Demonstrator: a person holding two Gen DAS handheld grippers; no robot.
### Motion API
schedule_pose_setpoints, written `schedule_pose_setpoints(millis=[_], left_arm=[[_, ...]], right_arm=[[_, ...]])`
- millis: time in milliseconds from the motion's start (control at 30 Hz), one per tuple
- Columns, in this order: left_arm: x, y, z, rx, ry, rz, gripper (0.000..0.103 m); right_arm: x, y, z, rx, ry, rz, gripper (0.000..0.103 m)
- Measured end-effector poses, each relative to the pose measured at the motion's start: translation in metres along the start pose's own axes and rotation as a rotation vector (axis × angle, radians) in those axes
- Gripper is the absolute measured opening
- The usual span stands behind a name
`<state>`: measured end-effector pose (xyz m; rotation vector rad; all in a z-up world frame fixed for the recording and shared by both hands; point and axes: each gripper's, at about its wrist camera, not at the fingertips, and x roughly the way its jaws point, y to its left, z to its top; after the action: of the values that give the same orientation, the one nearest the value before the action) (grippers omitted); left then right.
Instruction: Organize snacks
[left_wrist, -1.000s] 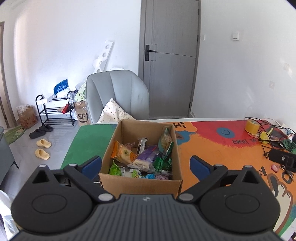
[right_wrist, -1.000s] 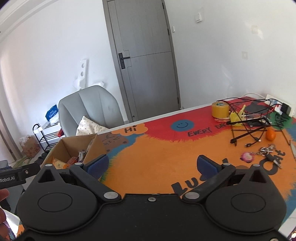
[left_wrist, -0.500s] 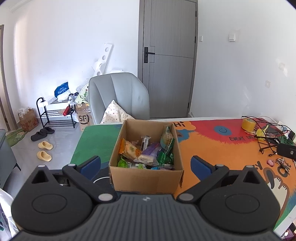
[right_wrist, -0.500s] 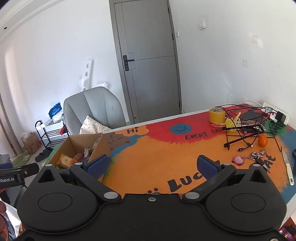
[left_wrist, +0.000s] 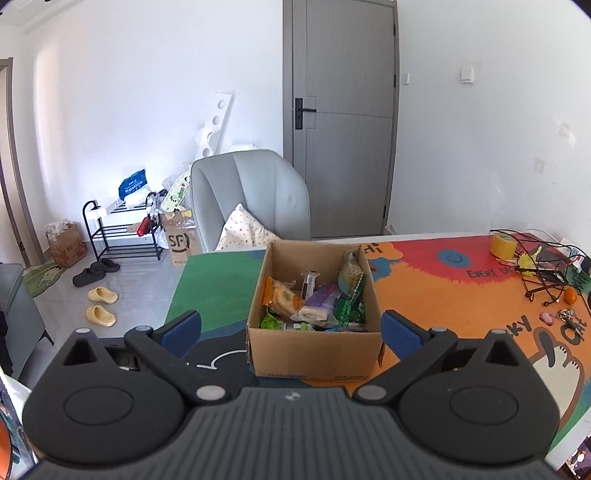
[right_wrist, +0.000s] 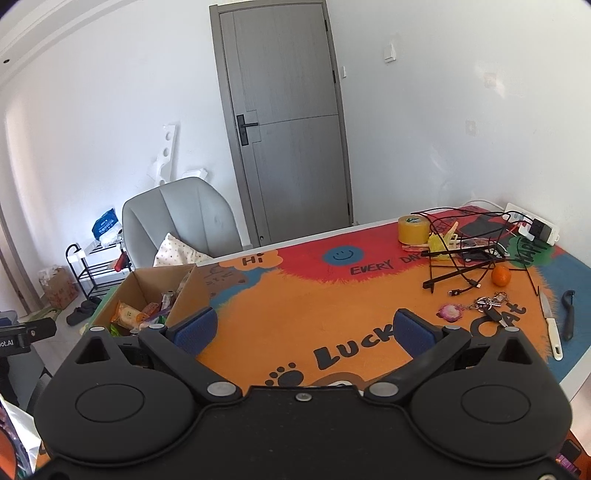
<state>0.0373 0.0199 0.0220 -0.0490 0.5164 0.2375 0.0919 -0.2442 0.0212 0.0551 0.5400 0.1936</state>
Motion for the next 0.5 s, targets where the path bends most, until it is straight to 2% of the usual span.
schedule_pose_setpoints(millis=[167, 500], left_arm=[[0.001, -0.001, -0.003, 0.015, 0.001, -0.006, 0.103], [0.000, -0.003, -0.004, 0.023, 0.014, -0.034, 0.103]], right_arm=[[0.005, 0.006, -0.004, -0.045, 0.040, 0.007, 0.103], [0.006, 0.011, -0.007, -0.064, 0.056, 0.020, 0.103]])
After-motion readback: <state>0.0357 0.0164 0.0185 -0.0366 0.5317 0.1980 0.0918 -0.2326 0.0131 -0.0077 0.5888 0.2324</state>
